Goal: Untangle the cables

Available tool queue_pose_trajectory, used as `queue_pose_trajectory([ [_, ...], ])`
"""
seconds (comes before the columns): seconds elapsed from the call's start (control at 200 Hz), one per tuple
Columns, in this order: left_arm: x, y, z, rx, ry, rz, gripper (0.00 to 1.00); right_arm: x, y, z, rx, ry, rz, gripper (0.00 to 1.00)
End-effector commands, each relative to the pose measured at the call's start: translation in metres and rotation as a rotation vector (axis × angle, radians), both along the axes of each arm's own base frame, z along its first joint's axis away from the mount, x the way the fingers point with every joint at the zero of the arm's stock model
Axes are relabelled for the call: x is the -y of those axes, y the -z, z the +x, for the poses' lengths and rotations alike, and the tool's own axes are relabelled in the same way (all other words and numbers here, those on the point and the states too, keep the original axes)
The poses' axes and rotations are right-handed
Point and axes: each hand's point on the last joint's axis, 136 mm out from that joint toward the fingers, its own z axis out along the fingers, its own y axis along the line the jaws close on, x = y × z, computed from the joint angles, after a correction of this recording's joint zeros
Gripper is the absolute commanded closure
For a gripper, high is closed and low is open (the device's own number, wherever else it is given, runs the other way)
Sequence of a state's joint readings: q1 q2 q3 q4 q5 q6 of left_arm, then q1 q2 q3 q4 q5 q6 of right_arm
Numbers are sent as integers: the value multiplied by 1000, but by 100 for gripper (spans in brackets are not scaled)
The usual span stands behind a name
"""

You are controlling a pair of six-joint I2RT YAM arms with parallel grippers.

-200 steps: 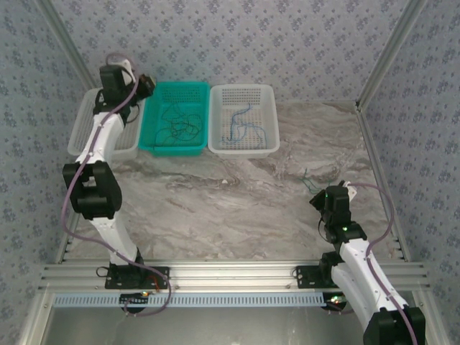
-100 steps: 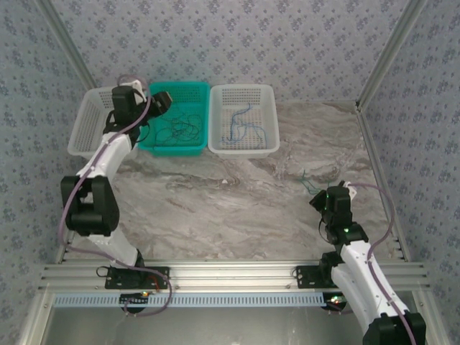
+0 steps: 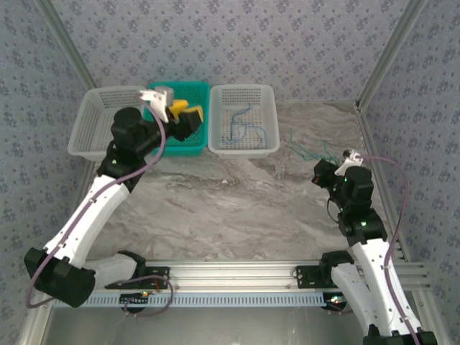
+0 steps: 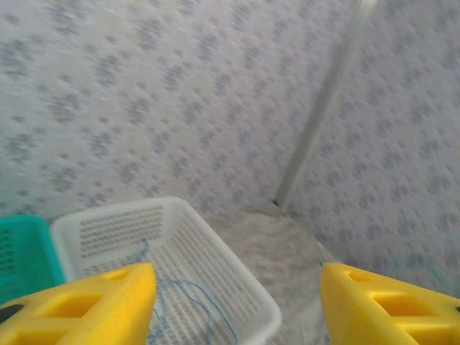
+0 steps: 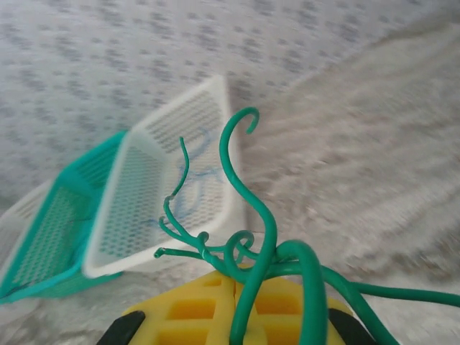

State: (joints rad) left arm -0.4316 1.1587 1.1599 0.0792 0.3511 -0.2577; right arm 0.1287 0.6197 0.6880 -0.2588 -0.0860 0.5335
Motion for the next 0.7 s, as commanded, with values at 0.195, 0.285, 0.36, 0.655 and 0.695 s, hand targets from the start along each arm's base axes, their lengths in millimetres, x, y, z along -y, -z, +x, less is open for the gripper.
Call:
queue_pose_trajectory([
  [0.195,88,30,-123,386,524,375,36,-107,-71,-33,219,-620,-166,100],
  [0.285,99,40,-135,409,579,422,36,-128,-67,-40,230,-707,-222,100],
  [0.36,104,45,-138,408,597,443,36,-143,-60,-43,222,-756,-257,100],
  [0.655,130,89,-124,330,607,464,40,-167,-47,-42,178,-806,-258,100],
  [0.695,133,93,-118,321,594,450,41,-169,-48,-43,187,-811,-254,100],
])
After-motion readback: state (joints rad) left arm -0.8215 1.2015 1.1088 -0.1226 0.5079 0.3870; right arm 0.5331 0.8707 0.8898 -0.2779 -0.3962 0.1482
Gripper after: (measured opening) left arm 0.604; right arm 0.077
